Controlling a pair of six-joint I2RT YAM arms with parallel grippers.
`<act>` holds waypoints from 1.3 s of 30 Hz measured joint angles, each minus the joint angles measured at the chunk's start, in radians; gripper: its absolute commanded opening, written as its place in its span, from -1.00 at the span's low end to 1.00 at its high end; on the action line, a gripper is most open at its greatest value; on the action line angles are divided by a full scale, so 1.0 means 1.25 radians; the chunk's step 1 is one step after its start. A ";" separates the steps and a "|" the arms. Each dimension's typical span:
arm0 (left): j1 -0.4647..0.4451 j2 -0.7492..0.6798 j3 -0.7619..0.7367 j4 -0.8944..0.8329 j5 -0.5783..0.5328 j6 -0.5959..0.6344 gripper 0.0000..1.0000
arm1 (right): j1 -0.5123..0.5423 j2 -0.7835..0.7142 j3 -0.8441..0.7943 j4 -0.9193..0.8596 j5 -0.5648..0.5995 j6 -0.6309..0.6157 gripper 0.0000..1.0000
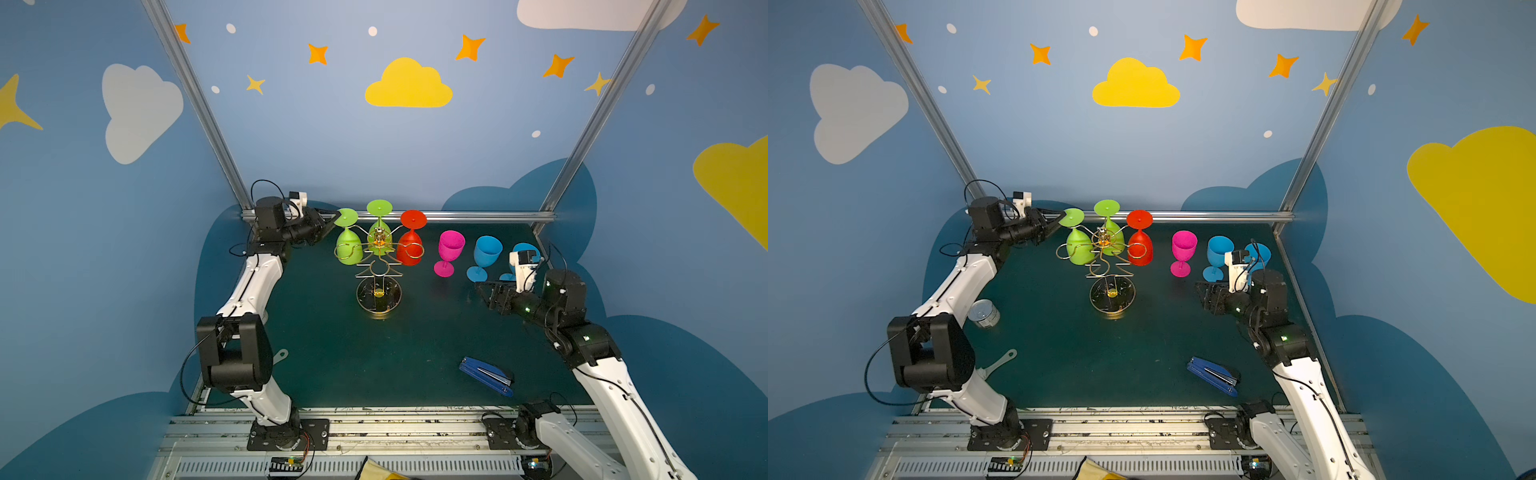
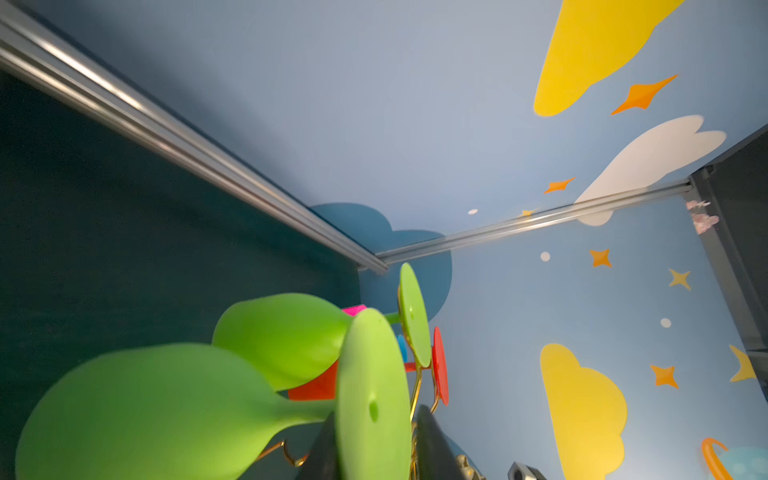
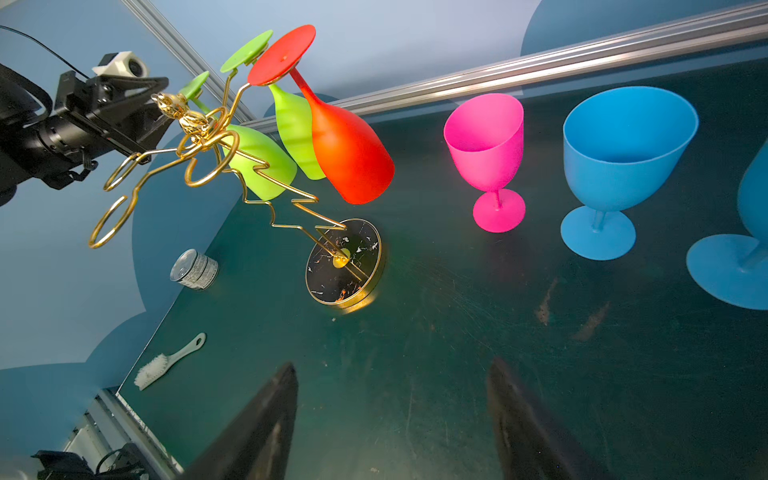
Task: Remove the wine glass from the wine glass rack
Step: 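Close the left gripper on the lime-green glass foot hanging on the rack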
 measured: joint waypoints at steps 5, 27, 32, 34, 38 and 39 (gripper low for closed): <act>0.001 0.000 0.000 0.012 -0.006 0.007 -0.31 | 0.000 0.000 0.000 0.000 0.000 0.000 0.43; 0.001 0.000 0.012 -0.020 -0.031 0.053 -0.94 | 0.000 0.000 0.000 0.000 0.000 0.001 0.43; 0.002 0.000 0.012 -0.009 -0.023 0.025 -0.94 | 0.000 0.000 0.000 0.000 0.000 0.003 0.43; 0.003 0.000 0.012 0.006 -0.015 0.006 -0.94 | 0.000 0.000 0.000 0.000 0.000 0.004 0.43; 0.003 0.000 0.009 0.059 0.000 -0.046 -0.94 | 0.000 -0.001 0.000 0.000 0.000 0.006 0.43; 0.003 0.000 0.007 0.072 0.004 -0.056 -0.94 | 0.000 -0.002 0.000 0.000 0.000 0.006 0.43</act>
